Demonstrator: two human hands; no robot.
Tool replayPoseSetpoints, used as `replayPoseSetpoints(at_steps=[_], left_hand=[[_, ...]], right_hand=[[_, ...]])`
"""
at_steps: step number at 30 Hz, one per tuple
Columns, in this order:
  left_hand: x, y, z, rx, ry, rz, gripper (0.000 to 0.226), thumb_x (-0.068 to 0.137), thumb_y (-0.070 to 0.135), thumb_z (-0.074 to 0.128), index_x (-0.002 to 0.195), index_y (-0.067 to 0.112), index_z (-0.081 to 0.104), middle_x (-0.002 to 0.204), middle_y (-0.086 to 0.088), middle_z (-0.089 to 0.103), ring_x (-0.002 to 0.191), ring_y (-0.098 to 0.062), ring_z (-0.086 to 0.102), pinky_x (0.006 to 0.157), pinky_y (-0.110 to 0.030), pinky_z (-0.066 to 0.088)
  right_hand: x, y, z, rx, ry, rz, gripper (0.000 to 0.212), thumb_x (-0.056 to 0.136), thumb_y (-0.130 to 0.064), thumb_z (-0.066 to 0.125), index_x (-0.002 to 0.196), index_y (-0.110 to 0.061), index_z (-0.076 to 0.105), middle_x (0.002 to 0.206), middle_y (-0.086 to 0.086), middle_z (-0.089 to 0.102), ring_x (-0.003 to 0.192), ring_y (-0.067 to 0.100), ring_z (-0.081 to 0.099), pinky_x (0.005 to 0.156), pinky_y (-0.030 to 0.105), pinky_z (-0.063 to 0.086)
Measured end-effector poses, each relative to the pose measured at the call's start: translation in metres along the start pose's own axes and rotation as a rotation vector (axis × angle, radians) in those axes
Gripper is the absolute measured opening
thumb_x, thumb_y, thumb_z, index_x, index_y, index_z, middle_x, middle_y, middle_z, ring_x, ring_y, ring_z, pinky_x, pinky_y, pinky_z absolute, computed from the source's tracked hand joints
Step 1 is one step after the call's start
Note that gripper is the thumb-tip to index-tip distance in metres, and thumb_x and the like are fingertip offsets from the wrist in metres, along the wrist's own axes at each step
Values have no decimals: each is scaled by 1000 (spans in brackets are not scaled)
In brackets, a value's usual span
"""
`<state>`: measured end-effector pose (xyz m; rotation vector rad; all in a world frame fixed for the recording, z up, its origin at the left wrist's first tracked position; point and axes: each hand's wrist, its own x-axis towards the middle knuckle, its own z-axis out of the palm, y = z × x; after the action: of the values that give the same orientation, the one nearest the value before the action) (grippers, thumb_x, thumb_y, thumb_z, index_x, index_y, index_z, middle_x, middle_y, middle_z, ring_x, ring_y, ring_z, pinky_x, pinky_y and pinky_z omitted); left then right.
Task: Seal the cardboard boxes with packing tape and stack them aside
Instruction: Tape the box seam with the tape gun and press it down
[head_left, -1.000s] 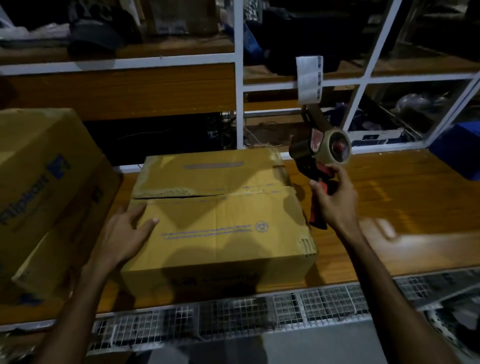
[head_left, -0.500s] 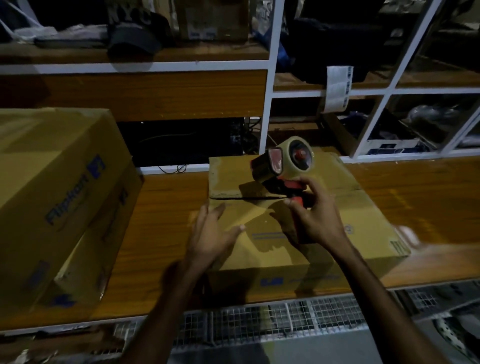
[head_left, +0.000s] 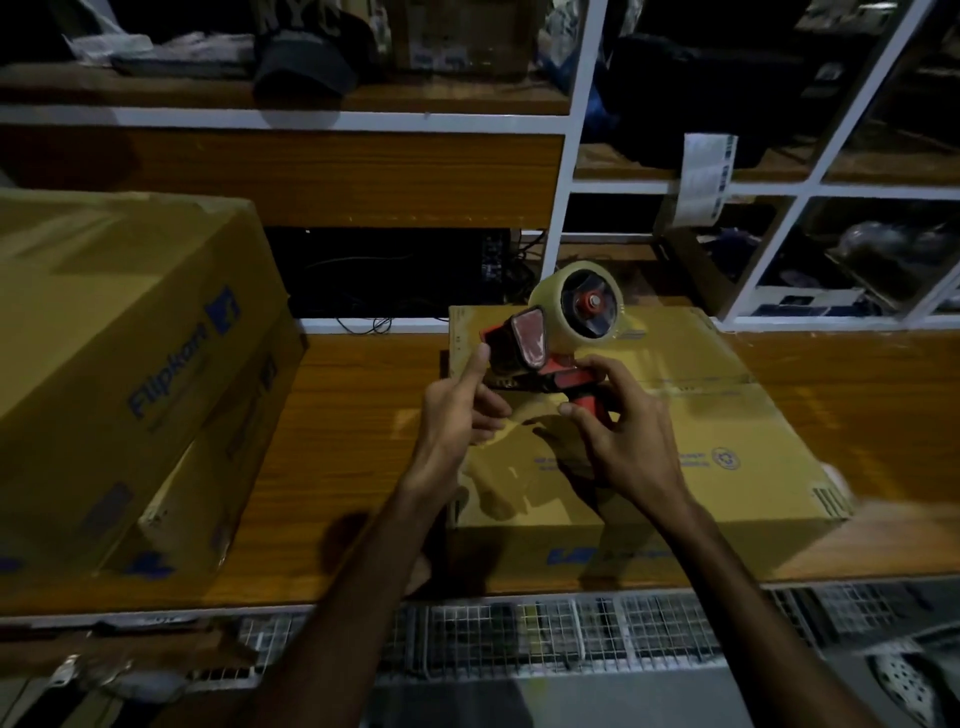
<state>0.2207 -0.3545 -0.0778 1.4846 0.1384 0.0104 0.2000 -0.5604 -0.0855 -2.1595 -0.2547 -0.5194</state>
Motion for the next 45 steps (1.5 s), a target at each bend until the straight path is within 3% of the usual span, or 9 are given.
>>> replayPoseSetpoints(at_steps=[8,14,21,25,28,32,35,38,45], left_hand=[[-9,0,14,-167,-33,-62,58,83,64,64,80,6,68,80,-11,73,69,-23,67,65,-36,50],[-18,-10,12,-257,-110,-56,46,87,51,67,99,6,69,91,-7,74,77,-20,67,70,-34,50],[-24,-8,9,-508,-273,-208,27,95,24,65,117,9,67,110,-8,73,90,-22,69,74,-36,53],[-24,-9,-1,-734,-436,-218,33,97,10,55,129,8,63,117,-10,69,98,-26,68,82,-43,54],[-22,-6,-9,-881,-497,-261,45,90,26,48,127,5,63,120,-16,66,102,-33,65,88,-49,51],[-18,8,-9,-784,-434,-329,55,97,56,53,114,6,68,112,-15,69,95,-30,66,84,-47,52],[-12,17,-7,-679,-339,-378,29,90,35,70,99,7,69,104,-11,71,84,-24,68,77,-41,57],[-6,18,-12,-631,-324,-414,26,84,17,72,105,4,65,103,-13,73,81,-23,70,73,-40,59],[23,29,-50,-351,-419,-342,2,91,6,67,91,8,69,85,-10,72,82,-26,72,81,-44,61]], right_hand=[[4,-2,-4,-26,20,-24,54,92,-30,82,140,-31,56,120,-11,76,105,7,73,82,44,63],[10,-2,-9,-11,67,-49,53,93,-28,81,140,-31,57,119,-12,75,103,7,73,78,46,63],[17,-4,-8,10,77,-74,53,95,-25,80,141,-31,55,123,-10,75,106,8,73,79,45,64],[21,-5,-7,-15,107,-102,50,97,-22,78,142,-26,55,122,-9,74,104,9,73,77,45,64],[23,-8,-5,10,123,-116,47,98,-18,76,140,-22,56,119,-16,72,103,6,73,76,44,64],[29,-11,-1,12,140,-133,43,99,-11,72,138,-19,57,112,-16,72,98,5,72,76,37,62],[32,-12,6,-11,150,-150,46,98,-3,68,137,-21,52,110,-14,71,97,6,69,78,24,55],[35,-7,14,-63,154,-167,44,99,-2,64,138,-17,48,119,3,67,101,20,66,77,36,55],[44,-6,34,-203,204,-217,45,97,5,61,135,-15,50,115,10,57,94,26,57,66,34,45]])
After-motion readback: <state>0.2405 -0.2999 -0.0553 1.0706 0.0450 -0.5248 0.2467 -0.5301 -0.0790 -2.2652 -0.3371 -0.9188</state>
